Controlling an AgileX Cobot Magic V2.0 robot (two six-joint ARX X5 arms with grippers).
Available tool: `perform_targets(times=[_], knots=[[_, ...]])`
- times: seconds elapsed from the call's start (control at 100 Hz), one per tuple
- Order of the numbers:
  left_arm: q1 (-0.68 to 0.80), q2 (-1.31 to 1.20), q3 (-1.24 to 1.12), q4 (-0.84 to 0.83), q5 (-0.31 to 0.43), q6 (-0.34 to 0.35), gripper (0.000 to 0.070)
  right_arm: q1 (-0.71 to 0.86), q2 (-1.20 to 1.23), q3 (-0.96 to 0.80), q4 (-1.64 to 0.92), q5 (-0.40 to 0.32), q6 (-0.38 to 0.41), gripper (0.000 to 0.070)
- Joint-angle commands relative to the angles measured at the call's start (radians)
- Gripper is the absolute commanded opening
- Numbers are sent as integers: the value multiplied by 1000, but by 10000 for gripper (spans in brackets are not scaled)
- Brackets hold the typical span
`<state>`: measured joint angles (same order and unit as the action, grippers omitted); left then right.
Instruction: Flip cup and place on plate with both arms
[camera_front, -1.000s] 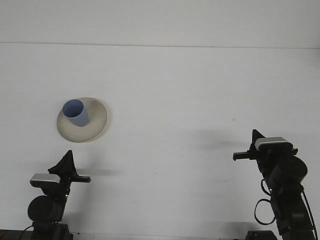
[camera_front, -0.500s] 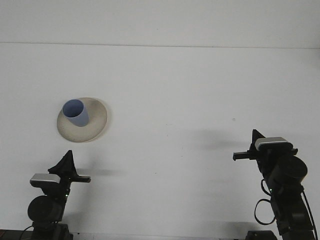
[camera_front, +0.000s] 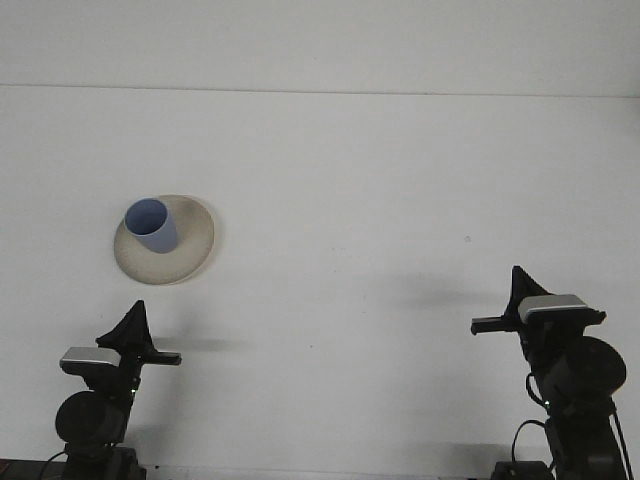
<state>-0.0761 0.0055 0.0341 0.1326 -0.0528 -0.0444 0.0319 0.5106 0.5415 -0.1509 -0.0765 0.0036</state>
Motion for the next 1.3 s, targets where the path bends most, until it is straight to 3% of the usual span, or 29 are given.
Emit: perform_targets(times=[0.0, 0.22, 0.65, 0.95, 1.29], knots=[[1, -2, -20, 11, 0, -10, 11, 0, -31, -32, 29, 2, -2, 0], [1, -2, -20, 11, 0, -10, 11, 0, -207, -220, 175, 1, -1, 0], [1, -2, -20, 11, 0, -10, 11, -40, -513, -417, 182, 2, -1, 0], [1, -2, -20, 11, 0, -10, 11, -43, -510, -529, 334, 1, 0, 0], [1, -2, -19, 11, 0, -10, 11, -43, -510, -529, 330, 2, 0, 0]])
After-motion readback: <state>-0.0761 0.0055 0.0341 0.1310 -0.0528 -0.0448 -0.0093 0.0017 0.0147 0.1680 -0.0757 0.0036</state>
